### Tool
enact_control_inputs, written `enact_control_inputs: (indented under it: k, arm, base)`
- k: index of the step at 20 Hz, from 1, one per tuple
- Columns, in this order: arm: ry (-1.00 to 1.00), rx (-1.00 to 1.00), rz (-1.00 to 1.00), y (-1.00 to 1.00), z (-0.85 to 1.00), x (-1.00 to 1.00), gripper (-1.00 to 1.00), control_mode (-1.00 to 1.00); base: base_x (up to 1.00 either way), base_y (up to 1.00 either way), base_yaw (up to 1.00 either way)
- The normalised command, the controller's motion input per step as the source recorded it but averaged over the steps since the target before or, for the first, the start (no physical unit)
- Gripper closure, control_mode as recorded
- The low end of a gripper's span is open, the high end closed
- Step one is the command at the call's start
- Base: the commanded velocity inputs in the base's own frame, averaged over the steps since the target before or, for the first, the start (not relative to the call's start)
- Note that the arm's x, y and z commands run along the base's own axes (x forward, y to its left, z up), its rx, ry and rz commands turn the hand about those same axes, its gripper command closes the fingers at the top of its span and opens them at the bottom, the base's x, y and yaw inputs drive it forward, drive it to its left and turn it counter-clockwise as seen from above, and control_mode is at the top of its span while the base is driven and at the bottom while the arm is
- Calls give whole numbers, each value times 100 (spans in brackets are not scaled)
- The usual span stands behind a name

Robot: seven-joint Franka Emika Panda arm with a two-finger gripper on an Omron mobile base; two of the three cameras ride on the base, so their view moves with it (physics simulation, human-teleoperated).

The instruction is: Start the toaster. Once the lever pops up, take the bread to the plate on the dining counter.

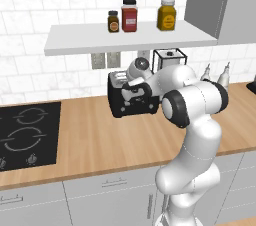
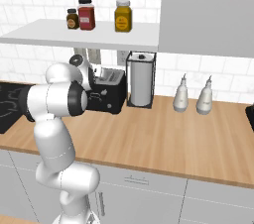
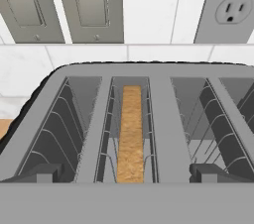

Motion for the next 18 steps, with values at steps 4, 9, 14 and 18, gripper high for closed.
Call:
enact_control_inputs:
  k: [4, 9, 14, 18]
  arm:
    - [0, 0, 0, 0, 0, 0, -100, -100]
    - [0, 0, 0, 0, 0, 0, -100, -100]
    - [0, 0, 0, 0, 0, 0, -100, -100]
    - [0, 0, 0, 0, 0, 0, -100, -100]
  base:
    - [0, 0, 0]
    - [0, 0, 0]
    - [0, 0, 0]
    - [0, 0, 0]
